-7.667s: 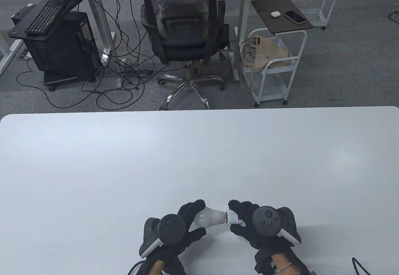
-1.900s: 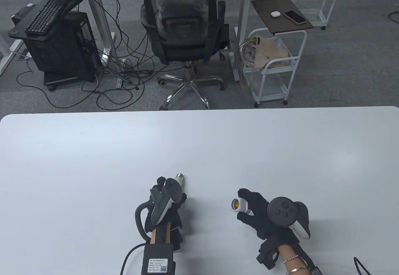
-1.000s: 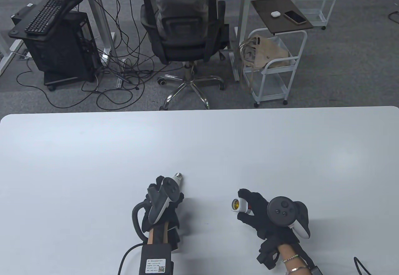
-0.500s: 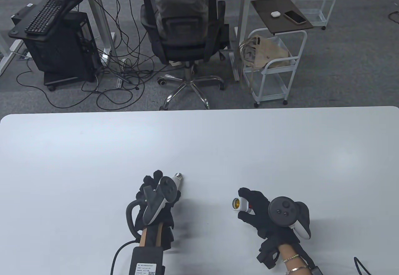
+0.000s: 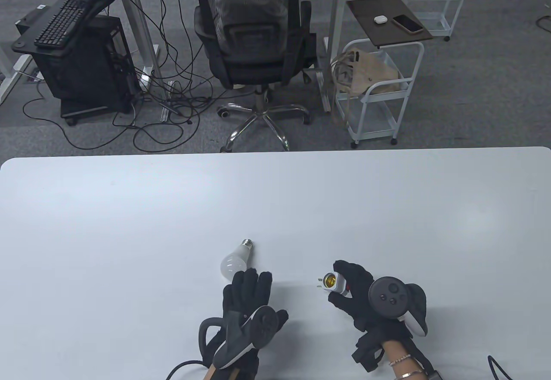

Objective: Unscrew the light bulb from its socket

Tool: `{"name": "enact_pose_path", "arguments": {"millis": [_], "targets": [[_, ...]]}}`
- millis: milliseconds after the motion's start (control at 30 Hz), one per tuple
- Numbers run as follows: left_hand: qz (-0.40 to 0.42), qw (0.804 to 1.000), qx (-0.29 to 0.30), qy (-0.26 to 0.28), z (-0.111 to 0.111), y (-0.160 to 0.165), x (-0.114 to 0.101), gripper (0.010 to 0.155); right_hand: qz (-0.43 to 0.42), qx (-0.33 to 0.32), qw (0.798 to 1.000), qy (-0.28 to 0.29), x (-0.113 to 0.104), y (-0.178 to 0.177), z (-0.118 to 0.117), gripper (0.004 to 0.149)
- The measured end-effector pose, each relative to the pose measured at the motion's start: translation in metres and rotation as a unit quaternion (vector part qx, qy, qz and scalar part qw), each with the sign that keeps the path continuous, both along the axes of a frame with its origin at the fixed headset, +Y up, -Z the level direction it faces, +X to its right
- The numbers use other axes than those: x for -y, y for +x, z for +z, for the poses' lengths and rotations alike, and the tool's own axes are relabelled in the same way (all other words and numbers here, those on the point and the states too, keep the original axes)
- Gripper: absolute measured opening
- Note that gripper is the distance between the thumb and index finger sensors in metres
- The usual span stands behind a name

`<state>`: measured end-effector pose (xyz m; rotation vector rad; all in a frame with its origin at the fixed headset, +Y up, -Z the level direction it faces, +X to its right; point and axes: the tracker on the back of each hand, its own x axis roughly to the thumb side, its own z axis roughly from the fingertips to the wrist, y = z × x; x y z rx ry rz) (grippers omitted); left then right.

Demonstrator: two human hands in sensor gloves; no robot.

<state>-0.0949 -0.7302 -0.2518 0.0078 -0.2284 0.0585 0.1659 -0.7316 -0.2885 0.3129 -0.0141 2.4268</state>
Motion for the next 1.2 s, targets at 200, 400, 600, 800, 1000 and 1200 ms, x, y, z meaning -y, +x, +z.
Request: {"name": "enact_pose_path", "arguments": {"millis": [200, 400, 600, 800, 1000, 1200], "targets": [[-0.012, 1.0, 0.018, 0.014, 0.005, 0.004, 0.002, 0.087, 0.047, 0.018, 0.999, -0.017, 0.006, -0.006, 0.0, 0.069], [-0.011, 0.999, 0.029, 0.008, 0.007, 0.008, 0.004, 0.088, 0.069, 0.072, 0.995, -0.026, 0.01, -0.017, -0.005, 0.062], [-0.015, 0.999, 0.038, 0.004, 0.009, 0.01, 0.006, 0.088, 0.078, 0.151, 0.985, -0.036, 0.007, -0.032, -0.031, 0.062], [-0.013, 0.999, 0.04, 0.001, 0.008, 0.009, 0.007, 0.088, 0.102, 0.208, 0.971, -0.06, 0.012, -0.044, -0.067, 0.062], [-0.014, 0.999, 0.04, 0.0, 0.008, 0.008, 0.006, 0.087, 0.106, 0.24, 0.96, -0.1, 0.02, -0.045, -0.09, 0.063], [-0.018, 0.999, 0.04, -0.004, 0.007, 0.008, 0.006, 0.087, 0.146, 0.237, 0.953, -0.121, 0.03, -0.051, -0.097, 0.064]]}}
